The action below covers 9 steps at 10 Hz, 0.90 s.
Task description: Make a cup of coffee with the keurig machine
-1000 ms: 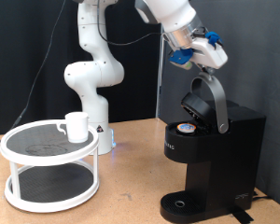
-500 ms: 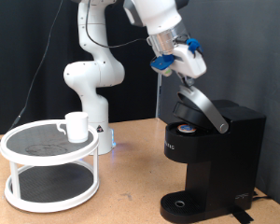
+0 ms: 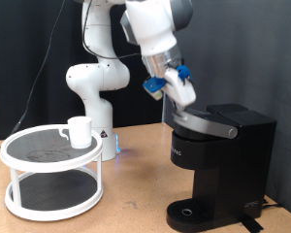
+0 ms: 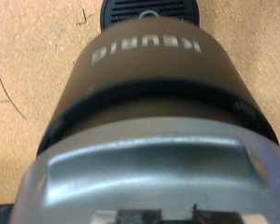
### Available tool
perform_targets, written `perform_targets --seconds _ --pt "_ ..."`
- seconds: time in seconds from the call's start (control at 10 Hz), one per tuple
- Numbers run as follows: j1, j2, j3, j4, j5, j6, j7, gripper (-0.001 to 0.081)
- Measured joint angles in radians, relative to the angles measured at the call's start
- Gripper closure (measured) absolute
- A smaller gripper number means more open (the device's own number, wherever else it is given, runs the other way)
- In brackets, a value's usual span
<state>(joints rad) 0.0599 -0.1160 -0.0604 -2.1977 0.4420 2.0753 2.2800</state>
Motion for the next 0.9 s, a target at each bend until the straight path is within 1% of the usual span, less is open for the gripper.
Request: perform_targets --seconds 0.2,0.3,0.6,0.9 --pt "0.000 0.029 -0.003 -0.022 0.007 0.048 -0.024 0.0806" --pt "0.000 0.030 -0.006 -0.023 0.016 0.053 -0.036 0.0806" --pt "-0.001 0.031 -0.013 -0.025 0.049 0.050 -0.071 0.0806" --pt "-0.001 0.029 -0.029 -0.025 0.129 0.021 -0.142 0.0806"
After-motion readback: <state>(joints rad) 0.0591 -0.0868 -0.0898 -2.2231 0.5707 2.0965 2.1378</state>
